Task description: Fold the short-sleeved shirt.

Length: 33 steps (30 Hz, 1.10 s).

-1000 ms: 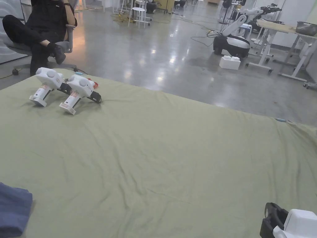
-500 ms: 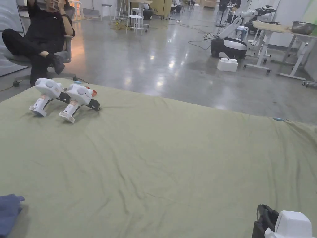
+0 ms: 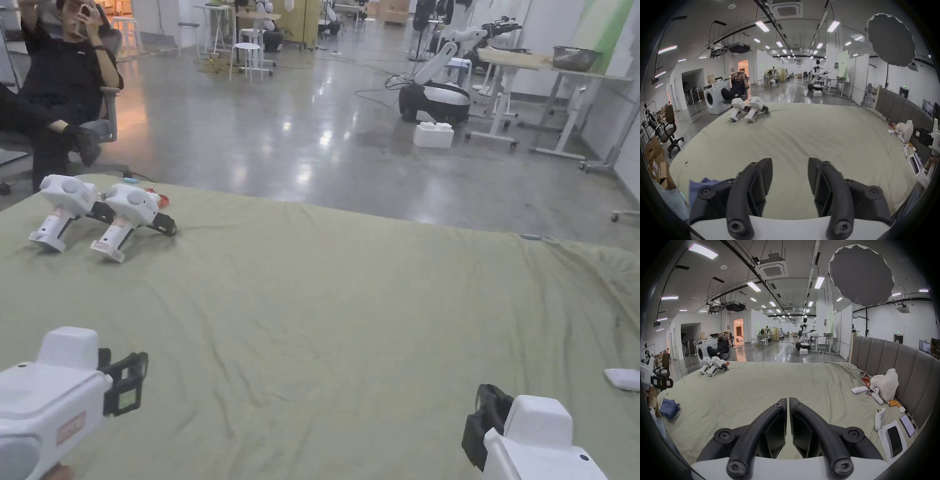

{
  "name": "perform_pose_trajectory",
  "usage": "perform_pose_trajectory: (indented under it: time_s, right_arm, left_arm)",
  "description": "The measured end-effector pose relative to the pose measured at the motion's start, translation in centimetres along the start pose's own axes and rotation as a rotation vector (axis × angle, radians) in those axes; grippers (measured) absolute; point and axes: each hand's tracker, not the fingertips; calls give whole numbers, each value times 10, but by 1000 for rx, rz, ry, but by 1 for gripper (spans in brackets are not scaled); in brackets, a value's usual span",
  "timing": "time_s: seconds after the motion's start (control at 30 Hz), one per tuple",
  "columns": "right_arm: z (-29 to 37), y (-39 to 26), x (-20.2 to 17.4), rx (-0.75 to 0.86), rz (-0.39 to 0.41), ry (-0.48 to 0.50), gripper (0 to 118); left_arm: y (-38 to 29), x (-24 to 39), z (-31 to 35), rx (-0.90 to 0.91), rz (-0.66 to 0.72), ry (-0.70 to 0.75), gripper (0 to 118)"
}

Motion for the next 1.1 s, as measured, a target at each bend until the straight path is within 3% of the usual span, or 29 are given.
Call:
perform_pose_trajectory:
  time_s: [0.23, 0.33, 0.6, 1.1]
  right_arm:
    - [-1, 10, -7, 51, 11, -38, 3]
    - [0, 9, -10, 68, 26, -44, 3]
    - [6, 8, -14, 84, -23, -74, 3]
    - [11, 4, -7, 70, -63, -80, 3]
  left_arm:
    - [-12, 74, -9, 193, -23, -5, 10]
    - [-9, 97, -1, 275, -39, 12, 2]
    - [-1, 124, 2, 312, -62, 37, 0]
    - [-17, 119, 11, 280, -24, 41, 0]
